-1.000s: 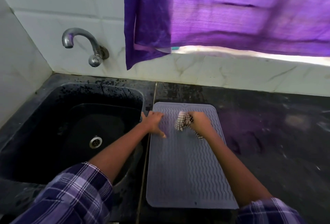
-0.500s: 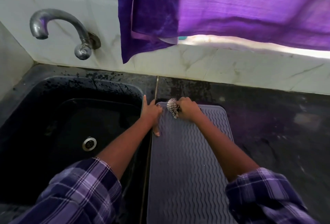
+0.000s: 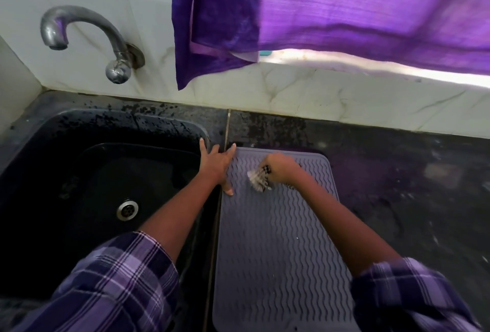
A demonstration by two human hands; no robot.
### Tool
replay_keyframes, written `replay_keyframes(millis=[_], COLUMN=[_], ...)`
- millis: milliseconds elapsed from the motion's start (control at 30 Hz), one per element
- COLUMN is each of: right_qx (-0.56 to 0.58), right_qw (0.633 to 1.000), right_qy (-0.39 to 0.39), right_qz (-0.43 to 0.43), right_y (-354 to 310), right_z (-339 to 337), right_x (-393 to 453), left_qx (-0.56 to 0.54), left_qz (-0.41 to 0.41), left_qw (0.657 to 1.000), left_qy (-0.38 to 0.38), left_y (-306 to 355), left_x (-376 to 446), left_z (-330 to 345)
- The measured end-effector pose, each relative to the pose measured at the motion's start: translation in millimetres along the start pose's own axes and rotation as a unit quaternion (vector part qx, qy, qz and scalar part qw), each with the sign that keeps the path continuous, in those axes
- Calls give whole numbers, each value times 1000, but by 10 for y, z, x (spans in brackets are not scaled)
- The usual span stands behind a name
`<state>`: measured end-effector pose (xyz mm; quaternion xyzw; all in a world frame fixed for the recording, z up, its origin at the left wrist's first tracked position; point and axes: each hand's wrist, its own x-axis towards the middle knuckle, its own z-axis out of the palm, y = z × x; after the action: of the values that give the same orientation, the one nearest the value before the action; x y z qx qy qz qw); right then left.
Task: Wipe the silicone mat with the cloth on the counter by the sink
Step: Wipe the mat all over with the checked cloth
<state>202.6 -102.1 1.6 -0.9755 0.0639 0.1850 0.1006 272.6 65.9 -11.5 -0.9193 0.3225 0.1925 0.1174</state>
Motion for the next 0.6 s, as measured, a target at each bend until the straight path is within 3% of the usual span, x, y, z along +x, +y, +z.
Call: replay_keyframes(millis=[100,133,300,500,600], right_qx=[35,28,6,22,26], right_qw=[991,991,997,997,1000], right_qy=[118,125,69,-55,-14], right_qz=[46,48,40,-44,-8], right_y=[-150,-234,-338,-337,-226], right_z=[-96,-77,164,257,31], right_x=[201,249,173,-386,-293], left_qx=[-29,-35,-2,64,84], left_qz=[-19,-21,-13,-26,-16], left_qw=[999,999,1000,998,996], left_qy=[8,8,-5,-5,-13], left_y=[-30,-40,-61,51,215], left_x=[-5,-1,51,0,-82], left_z=[43,47,42,-38,-120])
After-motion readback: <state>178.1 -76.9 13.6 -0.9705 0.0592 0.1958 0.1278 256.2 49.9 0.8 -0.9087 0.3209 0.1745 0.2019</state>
